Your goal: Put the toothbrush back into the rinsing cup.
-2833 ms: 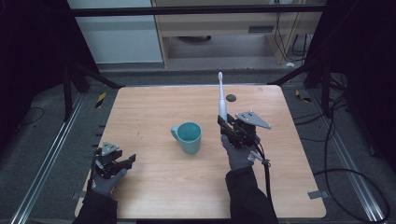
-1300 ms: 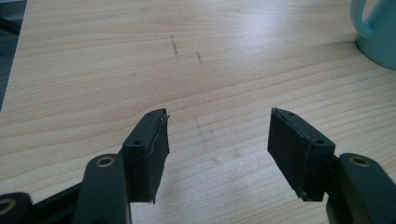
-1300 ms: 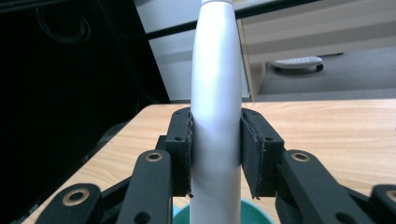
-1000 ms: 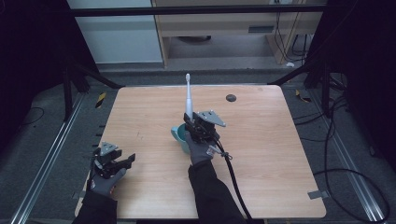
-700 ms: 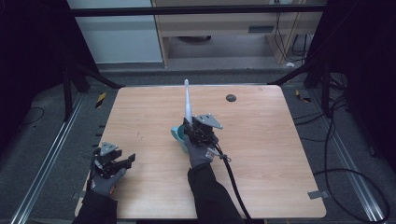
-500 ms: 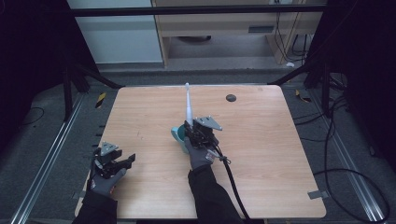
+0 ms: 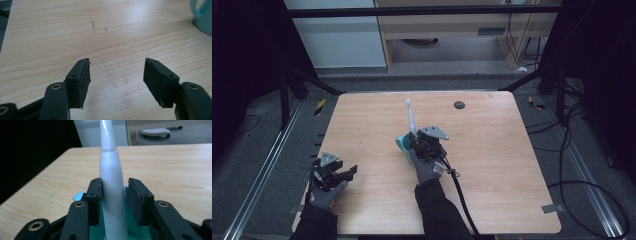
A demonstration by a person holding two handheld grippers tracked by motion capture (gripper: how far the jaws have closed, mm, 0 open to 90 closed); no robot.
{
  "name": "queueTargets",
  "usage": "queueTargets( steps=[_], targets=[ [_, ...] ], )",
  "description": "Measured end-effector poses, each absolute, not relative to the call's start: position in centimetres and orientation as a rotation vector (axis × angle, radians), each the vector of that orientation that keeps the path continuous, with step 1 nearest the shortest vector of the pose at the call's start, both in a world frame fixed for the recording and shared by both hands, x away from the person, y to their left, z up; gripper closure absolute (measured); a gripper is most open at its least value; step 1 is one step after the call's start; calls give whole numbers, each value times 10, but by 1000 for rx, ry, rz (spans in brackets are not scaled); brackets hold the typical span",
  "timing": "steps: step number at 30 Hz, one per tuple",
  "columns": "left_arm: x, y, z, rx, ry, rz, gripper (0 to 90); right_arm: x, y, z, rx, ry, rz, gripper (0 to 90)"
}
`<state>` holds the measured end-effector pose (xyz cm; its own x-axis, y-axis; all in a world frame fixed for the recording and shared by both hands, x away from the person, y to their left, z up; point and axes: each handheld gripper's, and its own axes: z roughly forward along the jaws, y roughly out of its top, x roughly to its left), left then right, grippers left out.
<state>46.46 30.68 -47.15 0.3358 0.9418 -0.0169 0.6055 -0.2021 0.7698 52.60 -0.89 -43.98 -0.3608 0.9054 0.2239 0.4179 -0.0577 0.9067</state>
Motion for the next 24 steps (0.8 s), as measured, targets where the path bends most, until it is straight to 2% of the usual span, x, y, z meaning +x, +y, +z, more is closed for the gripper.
queueTargets(
  steps=[2, 12, 18, 24],
  targets=[
    [464, 307, -471, 1912, 1356, 618, 374, 522, -11, -435, 1391, 1762, 1425, 605],
    [464, 306, -472, 1914, 1356, 623, 370, 503, -55, -413, 1307, 1835, 1533, 306],
    [465, 305, -473, 1922, 1354, 622, 358, 489, -111, -415, 1273, 1874, 1349, 253],
    [466, 305, -475, 1937, 1359, 622, 333, 467, -172, -435, 1307, 1855, 1230, 228]
  ],
)
